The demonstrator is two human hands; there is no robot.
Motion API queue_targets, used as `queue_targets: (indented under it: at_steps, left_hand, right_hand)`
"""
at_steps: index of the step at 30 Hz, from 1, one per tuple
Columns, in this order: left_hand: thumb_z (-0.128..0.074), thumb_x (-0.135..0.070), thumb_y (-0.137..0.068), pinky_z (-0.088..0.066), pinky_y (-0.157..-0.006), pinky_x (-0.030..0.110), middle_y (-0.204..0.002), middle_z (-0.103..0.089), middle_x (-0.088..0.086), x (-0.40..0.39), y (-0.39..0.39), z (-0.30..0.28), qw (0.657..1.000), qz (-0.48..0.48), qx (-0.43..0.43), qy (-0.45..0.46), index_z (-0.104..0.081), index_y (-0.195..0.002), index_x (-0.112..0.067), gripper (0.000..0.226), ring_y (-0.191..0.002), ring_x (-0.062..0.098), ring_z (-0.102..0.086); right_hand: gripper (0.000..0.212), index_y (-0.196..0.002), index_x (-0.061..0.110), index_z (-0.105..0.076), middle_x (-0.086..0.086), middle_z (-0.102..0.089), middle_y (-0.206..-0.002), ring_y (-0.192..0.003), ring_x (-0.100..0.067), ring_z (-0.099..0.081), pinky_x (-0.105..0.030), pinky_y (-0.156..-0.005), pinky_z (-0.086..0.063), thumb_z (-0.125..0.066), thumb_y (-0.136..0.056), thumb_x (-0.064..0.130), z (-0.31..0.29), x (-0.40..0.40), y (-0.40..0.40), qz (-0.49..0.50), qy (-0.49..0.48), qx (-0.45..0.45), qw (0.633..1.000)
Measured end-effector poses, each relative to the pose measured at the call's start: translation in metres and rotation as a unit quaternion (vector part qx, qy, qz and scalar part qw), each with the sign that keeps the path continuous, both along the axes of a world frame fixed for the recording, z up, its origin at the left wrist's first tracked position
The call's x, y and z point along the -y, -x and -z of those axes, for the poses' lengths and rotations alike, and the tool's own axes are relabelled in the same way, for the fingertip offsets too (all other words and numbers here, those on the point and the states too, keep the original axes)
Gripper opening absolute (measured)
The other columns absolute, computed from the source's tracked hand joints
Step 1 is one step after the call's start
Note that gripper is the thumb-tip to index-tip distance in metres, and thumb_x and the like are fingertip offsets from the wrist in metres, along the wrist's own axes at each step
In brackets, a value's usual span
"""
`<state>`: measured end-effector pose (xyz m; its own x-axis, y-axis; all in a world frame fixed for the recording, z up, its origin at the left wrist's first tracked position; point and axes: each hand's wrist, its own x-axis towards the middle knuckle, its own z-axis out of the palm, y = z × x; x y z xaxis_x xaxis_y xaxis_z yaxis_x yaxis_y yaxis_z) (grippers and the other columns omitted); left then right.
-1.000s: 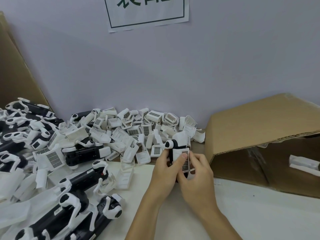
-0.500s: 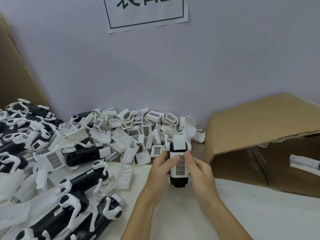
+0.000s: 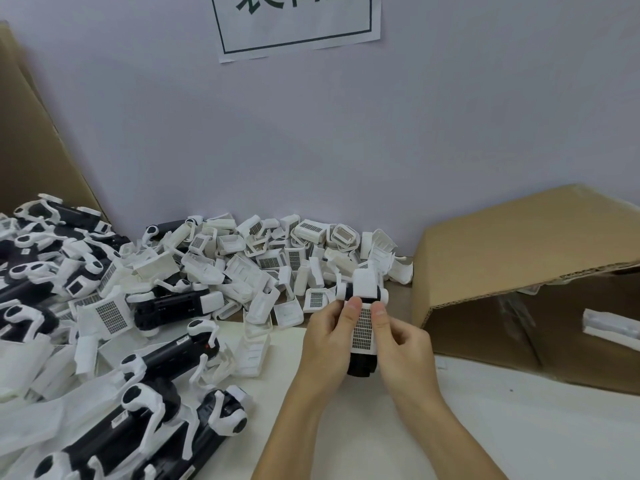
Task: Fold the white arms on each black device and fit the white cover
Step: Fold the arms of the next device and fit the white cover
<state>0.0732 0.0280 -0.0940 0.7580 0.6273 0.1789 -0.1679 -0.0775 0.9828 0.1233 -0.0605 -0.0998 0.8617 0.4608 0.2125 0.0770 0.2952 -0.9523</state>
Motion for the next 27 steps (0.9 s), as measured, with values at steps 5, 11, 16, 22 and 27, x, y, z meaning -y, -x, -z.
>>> queue_targets:
  at_steps: [5,11,16,22,27]
  left_hand:
    - [-0.057,-0.048,-0.088,-0.057,-0.068,0.026,-0.084,-0.076,0.003,-0.002,-0.003,0.0,0.998,0.002,0.019,0.068,-0.072,-0.095,-0.01,0.041,-0.079,0.014,-0.072]
    - [-0.062,-0.047,-0.088,-0.057,-0.08,0.028,-0.096,-0.076,0.006,-0.005,-0.001,0.0,0.999,0.025,0.013,0.038,-0.074,-0.1,-0.015,0.037,-0.092,0.02,-0.071]
    - [-0.061,-0.039,-0.095,-0.052,-0.078,0.032,-0.086,-0.072,-0.005,0.0,-0.002,0.004,0.998,0.002,0.005,-0.055,-0.074,-0.088,-0.029,0.018,-0.086,0.018,-0.066]
    - [-0.059,-0.029,-0.1,-0.051,-0.078,0.032,-0.084,-0.071,-0.003,0.003,-0.003,0.005,0.997,-0.007,0.005,-0.075,-0.074,-0.085,-0.029,0.021,-0.084,0.021,-0.065]
    - [-0.063,-0.026,-0.095,-0.054,-0.094,0.034,-0.112,-0.074,0.009,-0.002,0.002,0.005,0.996,0.08,0.024,0.013,-0.07,-0.117,-0.012,0.027,-0.11,0.025,-0.068]
  right_hand:
    - [0.029,-0.092,0.019,-0.08,-0.004,-0.078,-0.091,-0.086,-0.013,-0.074,-0.016,-0.066,-0.053,-0.052,-0.101,0.018,0.001,0.0,-0.003,-0.062,-0.022,-0.026,0.998]
    - [0.023,-0.099,0.019,-0.077,0.002,-0.078,-0.092,-0.089,-0.007,-0.073,-0.014,-0.07,-0.053,-0.054,-0.101,0.014,0.003,0.0,-0.004,-0.024,-0.017,-0.007,1.0]
    - [0.019,-0.096,0.022,-0.076,0.006,-0.078,-0.092,-0.09,-0.005,-0.073,-0.014,-0.071,-0.053,-0.058,-0.1,0.017,0.006,0.002,-0.009,0.016,-0.005,-0.013,1.0]
    - [0.014,-0.097,0.017,-0.077,0.01,-0.078,-0.086,-0.086,-0.002,-0.073,-0.011,-0.069,-0.053,-0.063,-0.096,0.017,0.009,0.002,-0.012,0.047,-0.004,-0.011,0.999]
    - [0.022,-0.094,0.024,-0.078,0.006,-0.078,-0.09,-0.089,-0.007,-0.073,-0.015,-0.071,-0.055,-0.056,-0.1,0.025,0.01,-0.001,-0.009,0.035,-0.017,-0.019,0.999]
